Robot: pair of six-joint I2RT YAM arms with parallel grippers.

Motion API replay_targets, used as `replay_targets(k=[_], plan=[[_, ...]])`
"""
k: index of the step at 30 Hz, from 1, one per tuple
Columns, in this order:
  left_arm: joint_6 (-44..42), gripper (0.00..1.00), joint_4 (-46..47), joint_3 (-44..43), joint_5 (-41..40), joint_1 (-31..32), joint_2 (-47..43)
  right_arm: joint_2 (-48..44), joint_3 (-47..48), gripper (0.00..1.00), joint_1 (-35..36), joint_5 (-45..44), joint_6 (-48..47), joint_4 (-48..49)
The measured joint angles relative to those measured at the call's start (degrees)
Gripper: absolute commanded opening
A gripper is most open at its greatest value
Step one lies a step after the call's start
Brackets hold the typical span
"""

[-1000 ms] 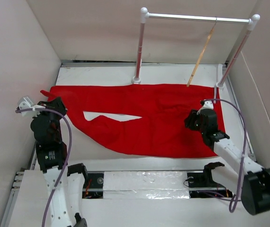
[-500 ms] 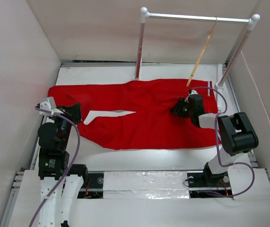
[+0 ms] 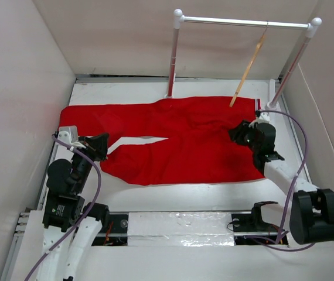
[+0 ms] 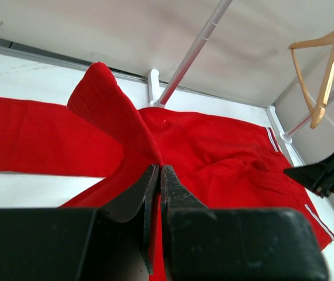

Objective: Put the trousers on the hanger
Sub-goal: Fold the trousers at the center of the board.

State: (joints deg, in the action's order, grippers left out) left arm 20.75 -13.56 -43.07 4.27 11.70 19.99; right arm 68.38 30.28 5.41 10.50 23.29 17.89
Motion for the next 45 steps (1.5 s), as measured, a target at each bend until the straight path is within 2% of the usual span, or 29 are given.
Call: replay_targets(k=[3,9,19,23,27,30,32,36,41,45], plan=[[-0.22,0.0,-0.13,0.0,-0.26,0.72,-0.44,-1.86,-3.43,0.37,-0.81,-3.19,1.88,-2.82],[-0.37,0.0,-0.76,0.0,-0.96,1.38,-0.76,7.52,-2.89,0.38,-2.1,-4.11,4.66,-7.3],[-0.39,0.0,-1.03,0.0,-1.57,1.38,-1.01,30.95,21.27,0.36,-5.49,-0.15,5.53,-11.76],[-0.39,0.0,-1.05,0.0,-1.66,1.38,-0.98,34.8,25.27,0.35,-7.45,3.45,5.22,-9.84],[-0.39,0.0,-1.07,0.0,-1.79,1.42,-1.01,34.8,25.35,0.46,-10.08,8.9,3.74,-8.63],[-0.39,0.0,-1.09,-0.02,-2.12,1.95,-1.07,30.56,22.27,0.5,-12.02,9.92,2.56,-8.02],[-0.39,0.0,-1.11,-0.02,-2.51,2.47,-1.29,23.19,16.39,0.44,-13.68,8.7,1.99,-7.65],[-0.48,0.0,-1.33,-0.04,-3.13,3.91,-2.54,3.32,3.26,0.01,-17.64,2.47,2.45,-9.84],[-0.63,0.0,-1.44,-0.07,-5.01,6.86,-4.94,-14.62,-7.39,0.0,-21.94,-6.14,4.26,-17.66],[-0.72,0.0,-1.7,-0.15,-6.56,8.74,-7.34,-21.99,-10.14,0.2,-22.62,-13.25,6.36,-26.73]])
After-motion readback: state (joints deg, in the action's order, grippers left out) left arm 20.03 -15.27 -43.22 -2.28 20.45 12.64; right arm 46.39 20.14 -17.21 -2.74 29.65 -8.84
